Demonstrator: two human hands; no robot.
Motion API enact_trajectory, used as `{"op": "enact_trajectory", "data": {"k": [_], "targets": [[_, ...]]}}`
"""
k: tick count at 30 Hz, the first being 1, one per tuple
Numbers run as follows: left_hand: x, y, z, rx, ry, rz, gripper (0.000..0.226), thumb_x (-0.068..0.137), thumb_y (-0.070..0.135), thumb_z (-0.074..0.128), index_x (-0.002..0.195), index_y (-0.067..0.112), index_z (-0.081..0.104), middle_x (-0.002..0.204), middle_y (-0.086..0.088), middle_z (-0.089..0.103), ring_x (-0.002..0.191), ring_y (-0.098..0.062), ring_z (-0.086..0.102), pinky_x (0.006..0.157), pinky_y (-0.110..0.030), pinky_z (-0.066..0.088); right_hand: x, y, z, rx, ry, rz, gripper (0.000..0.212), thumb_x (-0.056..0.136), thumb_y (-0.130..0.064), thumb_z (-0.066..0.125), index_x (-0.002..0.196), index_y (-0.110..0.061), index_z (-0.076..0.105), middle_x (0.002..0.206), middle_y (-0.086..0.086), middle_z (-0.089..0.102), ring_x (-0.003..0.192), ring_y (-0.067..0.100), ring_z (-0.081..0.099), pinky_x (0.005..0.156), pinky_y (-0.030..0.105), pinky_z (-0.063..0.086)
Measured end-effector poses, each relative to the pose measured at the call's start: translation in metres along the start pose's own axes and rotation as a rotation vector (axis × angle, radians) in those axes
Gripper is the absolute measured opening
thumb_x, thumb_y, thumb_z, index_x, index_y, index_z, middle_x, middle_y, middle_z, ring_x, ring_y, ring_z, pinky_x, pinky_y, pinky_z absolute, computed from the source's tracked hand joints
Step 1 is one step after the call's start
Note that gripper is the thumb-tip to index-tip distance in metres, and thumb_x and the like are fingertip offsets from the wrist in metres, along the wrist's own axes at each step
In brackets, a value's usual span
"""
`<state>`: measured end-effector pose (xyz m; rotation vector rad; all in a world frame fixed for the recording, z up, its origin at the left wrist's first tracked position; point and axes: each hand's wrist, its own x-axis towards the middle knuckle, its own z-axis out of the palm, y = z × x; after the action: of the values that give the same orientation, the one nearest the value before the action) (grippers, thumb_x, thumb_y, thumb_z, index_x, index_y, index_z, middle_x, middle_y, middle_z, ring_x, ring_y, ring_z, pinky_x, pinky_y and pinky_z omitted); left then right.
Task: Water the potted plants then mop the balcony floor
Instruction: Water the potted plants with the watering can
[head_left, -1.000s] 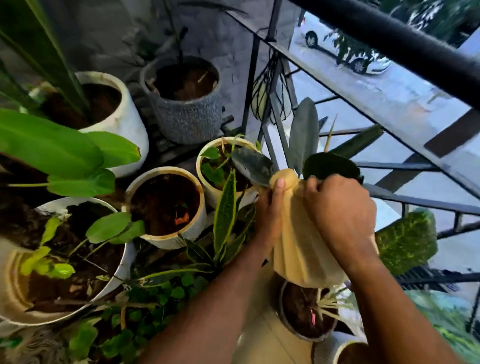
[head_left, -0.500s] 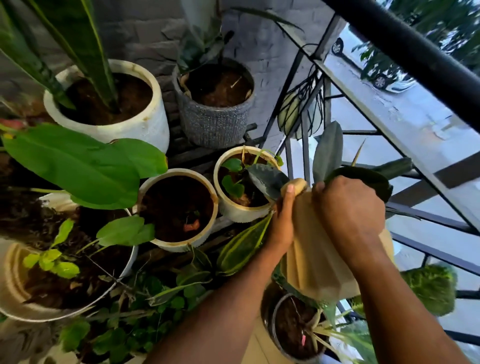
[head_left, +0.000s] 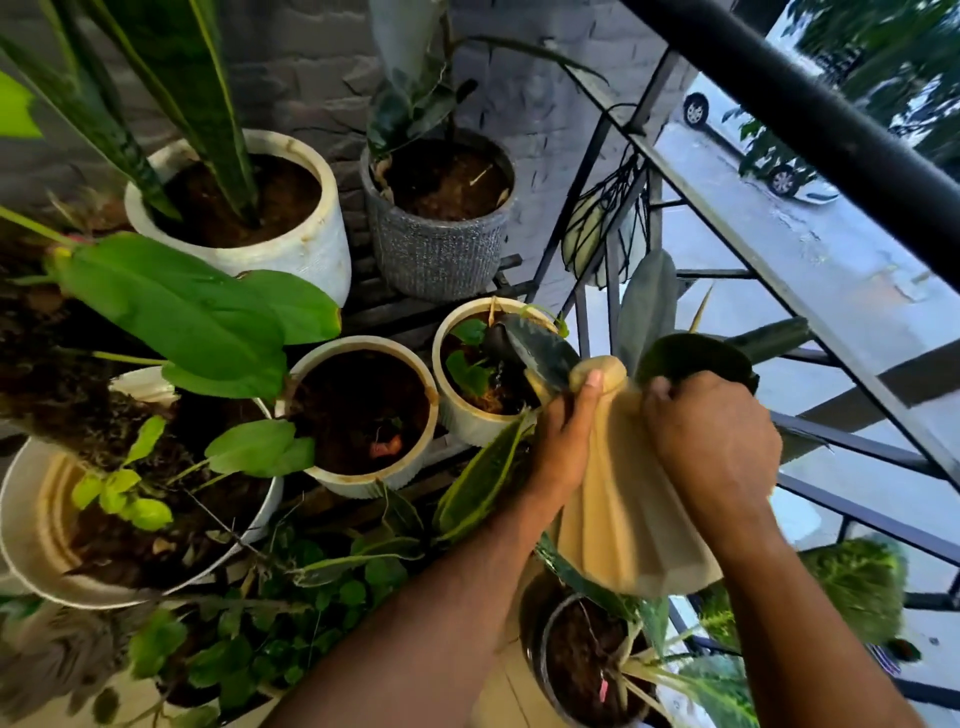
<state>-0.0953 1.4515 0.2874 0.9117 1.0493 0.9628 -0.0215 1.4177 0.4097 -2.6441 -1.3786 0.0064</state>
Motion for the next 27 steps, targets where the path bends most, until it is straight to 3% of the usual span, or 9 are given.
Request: {"op": "enact_trajectory", "data": {"k": [5,9,12,14,21,27], "targets": [[-0.022,0.014,0.009,0.12,0.048,0.134,0.066,0.086,0.07,0.046,0.118,0.019,0.072,0.117,0.001,0.074,0.117,-0.015,0.065,0.106,-0.034,0.047,-0.016,0.02,-0.011,0.103,0.05,0.035,0.048,0.101,-0.036,0.052,0.059,-0.014,0.046,0.054,0.0,0.035,0.048,0.013,0.026,0.053,0.033,0.023],[-0.04,0.028,0.008,0.238,0.055,0.167,0.035,0.088,0.071,0.044,0.098,0.047,0.068,0.098,0.021,0.073,0.098,0.004,0.065,0.092,-0.024,0.052,-0.029,0.034,-0.02,0.197,0.07,0.051,0.051,0.1,-0.036,0.049,0.055,-0.012,0.044,0.054,0.002,0.043,0.048,0.015,0.034,0.05,0.029,0.02],[-0.054,0.036,0.006,0.282,0.078,0.232,0.048,0.089,0.077,0.044,0.099,0.035,0.065,0.096,0.011,0.073,0.096,-0.009,0.068,0.089,-0.04,0.055,-0.041,0.04,-0.029,0.266,0.075,0.002,0.053,0.101,-0.035,0.049,0.053,-0.012,0.045,0.053,0.005,0.048,0.048,0.019,0.042,0.048,0.027,0.02],[-0.061,0.042,0.003,0.297,0.083,0.282,0.052,0.088,0.081,0.042,0.101,0.035,0.064,0.095,0.01,0.072,0.095,-0.01,0.068,0.087,-0.042,0.056,-0.048,0.041,-0.036,0.299,0.082,-0.02,0.054,0.101,-0.035,0.049,0.052,-0.012,0.047,0.052,0.006,0.05,0.047,0.02,0.046,0.048,0.026,0.021],[-0.088,0.067,-0.013,0.319,0.174,0.342,0.051,0.088,0.081,0.042,0.103,0.039,0.066,0.095,0.015,0.072,0.095,-0.005,0.068,0.086,-0.034,0.054,-0.065,0.028,-0.059,0.36,0.119,-0.086,0.058,0.098,-0.037,0.052,0.047,-0.011,0.05,0.045,0.0,0.049,0.042,0.016,0.047,0.048,0.023,0.024],[-0.103,0.074,-0.039,0.211,0.238,0.301,0.065,0.091,0.076,0.038,0.112,0.024,0.071,0.102,0.007,0.075,0.101,-0.008,0.068,0.091,-0.031,0.053,-0.07,-0.009,-0.063,0.214,0.128,-0.198,0.058,0.098,-0.041,0.048,0.048,-0.011,0.05,0.043,-0.001,0.045,0.04,0.016,0.044,0.047,0.021,0.026]]}}
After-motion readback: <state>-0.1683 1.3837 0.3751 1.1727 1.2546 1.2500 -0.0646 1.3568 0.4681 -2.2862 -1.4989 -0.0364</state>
